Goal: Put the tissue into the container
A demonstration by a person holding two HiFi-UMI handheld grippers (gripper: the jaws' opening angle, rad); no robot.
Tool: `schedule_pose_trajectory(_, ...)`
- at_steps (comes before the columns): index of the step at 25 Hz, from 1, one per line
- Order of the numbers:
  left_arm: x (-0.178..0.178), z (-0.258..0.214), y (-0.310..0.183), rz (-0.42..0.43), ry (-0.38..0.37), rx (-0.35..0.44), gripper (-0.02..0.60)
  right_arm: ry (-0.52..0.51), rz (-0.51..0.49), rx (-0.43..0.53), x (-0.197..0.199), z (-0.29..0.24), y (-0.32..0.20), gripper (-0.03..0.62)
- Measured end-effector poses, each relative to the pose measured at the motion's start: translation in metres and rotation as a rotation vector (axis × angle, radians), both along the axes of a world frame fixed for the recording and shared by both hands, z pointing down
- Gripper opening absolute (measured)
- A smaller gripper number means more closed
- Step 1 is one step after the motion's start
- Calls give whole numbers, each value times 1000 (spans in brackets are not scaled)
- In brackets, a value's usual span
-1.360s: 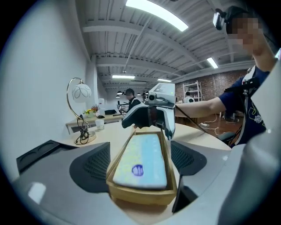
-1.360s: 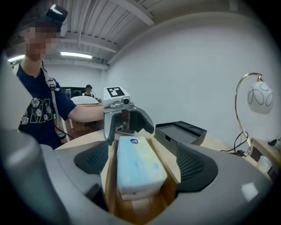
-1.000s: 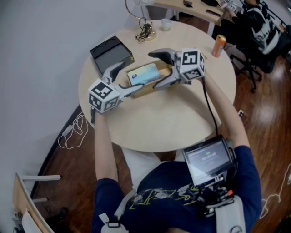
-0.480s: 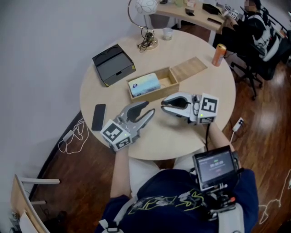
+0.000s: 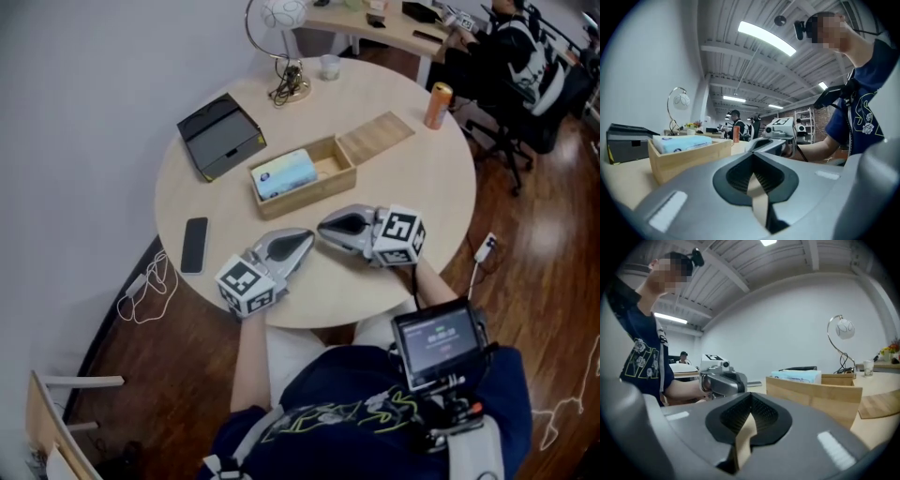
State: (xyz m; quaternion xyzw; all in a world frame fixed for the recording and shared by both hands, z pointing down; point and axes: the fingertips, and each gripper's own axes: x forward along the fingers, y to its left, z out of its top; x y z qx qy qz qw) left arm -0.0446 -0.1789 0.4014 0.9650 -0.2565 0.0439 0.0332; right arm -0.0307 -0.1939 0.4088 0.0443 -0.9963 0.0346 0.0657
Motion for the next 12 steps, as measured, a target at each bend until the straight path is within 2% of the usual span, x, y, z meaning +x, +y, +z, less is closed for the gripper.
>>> schedule_pose_trajectory(3, 10, 10, 3, 53, -44, -40, 3, 34, 14, 3, -5, 6, -1, 6)
schedule_pose_trajectory(12, 6, 9, -7, 4, -28, -46, 3, 36, 12, -3, -3, 7, -7, 6)
